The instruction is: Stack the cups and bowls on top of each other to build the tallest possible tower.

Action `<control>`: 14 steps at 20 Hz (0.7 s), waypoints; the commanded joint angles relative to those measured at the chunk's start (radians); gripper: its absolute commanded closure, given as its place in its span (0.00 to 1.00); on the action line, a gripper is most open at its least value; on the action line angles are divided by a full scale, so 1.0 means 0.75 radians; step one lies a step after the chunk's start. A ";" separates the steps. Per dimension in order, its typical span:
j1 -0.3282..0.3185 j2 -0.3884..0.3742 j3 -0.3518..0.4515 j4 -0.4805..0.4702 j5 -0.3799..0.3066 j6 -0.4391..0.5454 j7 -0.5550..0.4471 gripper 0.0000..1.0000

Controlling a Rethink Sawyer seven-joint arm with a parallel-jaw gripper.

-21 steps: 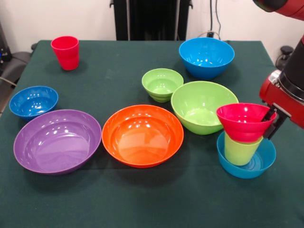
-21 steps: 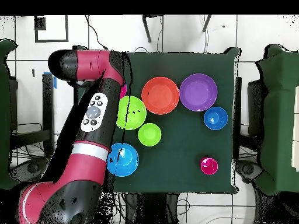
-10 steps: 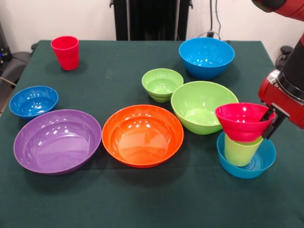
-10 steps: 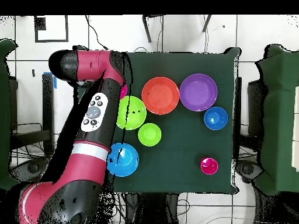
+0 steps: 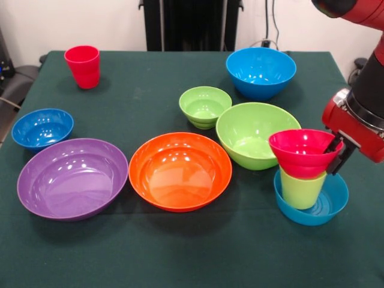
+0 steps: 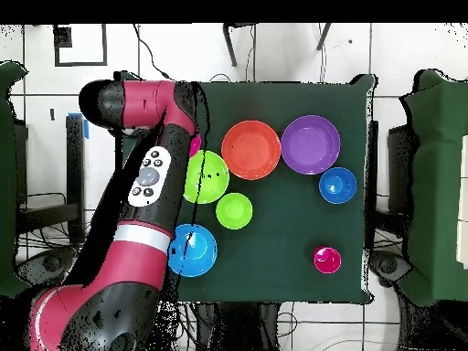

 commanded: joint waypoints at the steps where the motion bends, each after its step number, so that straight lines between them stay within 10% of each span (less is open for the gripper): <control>1: -0.039 0.015 0.193 0.114 -0.025 0.087 0.026 1.00; 13: -0.090 0.011 0.309 0.061 -0.008 0.141 -0.052 1.00; 14: -0.096 0.011 0.319 0.052 -0.012 0.138 -0.053 0.00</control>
